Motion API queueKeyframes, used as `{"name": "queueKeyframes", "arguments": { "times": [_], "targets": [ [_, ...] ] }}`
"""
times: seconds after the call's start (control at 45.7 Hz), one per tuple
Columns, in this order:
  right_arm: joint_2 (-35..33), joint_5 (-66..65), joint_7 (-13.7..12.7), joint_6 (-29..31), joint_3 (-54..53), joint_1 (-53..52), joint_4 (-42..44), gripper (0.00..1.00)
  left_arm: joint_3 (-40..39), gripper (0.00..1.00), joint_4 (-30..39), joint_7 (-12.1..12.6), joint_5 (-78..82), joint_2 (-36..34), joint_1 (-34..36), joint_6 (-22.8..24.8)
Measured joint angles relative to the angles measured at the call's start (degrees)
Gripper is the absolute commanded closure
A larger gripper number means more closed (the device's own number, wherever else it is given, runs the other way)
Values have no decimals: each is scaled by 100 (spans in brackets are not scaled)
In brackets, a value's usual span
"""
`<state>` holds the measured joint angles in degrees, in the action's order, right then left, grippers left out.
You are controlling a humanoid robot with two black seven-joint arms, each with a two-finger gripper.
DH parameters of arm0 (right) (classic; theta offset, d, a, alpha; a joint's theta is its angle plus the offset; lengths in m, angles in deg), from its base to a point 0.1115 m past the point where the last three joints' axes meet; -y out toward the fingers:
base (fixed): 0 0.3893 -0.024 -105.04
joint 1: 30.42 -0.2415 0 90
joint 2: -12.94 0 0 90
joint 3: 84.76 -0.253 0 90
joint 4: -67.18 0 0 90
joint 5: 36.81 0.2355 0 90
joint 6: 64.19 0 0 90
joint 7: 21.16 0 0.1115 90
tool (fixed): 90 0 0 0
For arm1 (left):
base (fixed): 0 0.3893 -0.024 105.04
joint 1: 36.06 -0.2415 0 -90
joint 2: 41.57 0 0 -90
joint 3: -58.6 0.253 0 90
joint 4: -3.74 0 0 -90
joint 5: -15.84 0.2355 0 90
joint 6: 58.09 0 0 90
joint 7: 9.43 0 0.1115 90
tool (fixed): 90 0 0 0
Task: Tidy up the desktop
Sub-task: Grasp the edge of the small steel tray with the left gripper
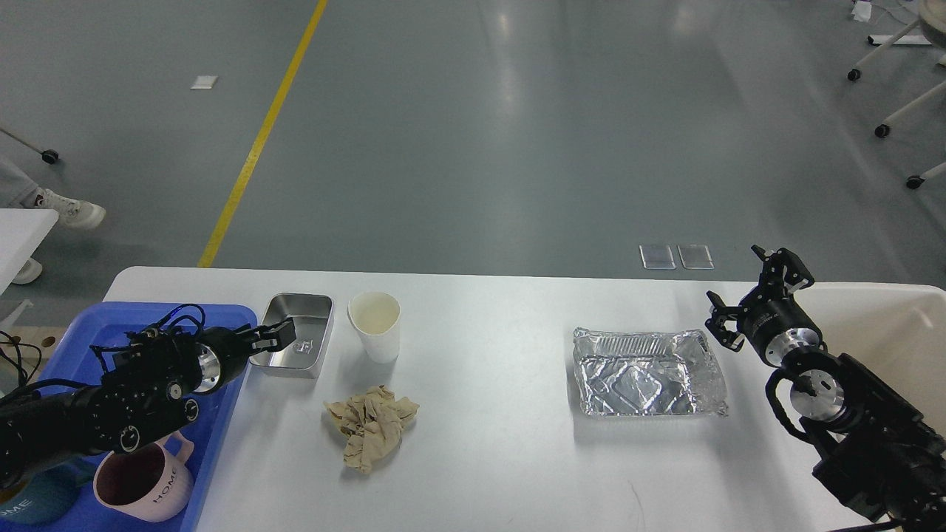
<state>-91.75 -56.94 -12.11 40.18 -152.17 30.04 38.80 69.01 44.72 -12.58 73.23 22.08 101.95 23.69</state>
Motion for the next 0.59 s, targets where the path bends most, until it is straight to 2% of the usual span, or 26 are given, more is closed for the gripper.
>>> {"name": "queueKeyframes", "arguments": {
  "times": [0.241, 0.591],
  "targets": [
    [-86, 0, 0, 0, 6, -8, 0, 0, 6, 33, -92, -82, 8, -48, -130, -5],
    [-100, 0, 0, 3, 2, -1, -4, 0, 6, 50, -404, -152, 10, 60, -212, -5]
  ]
}}
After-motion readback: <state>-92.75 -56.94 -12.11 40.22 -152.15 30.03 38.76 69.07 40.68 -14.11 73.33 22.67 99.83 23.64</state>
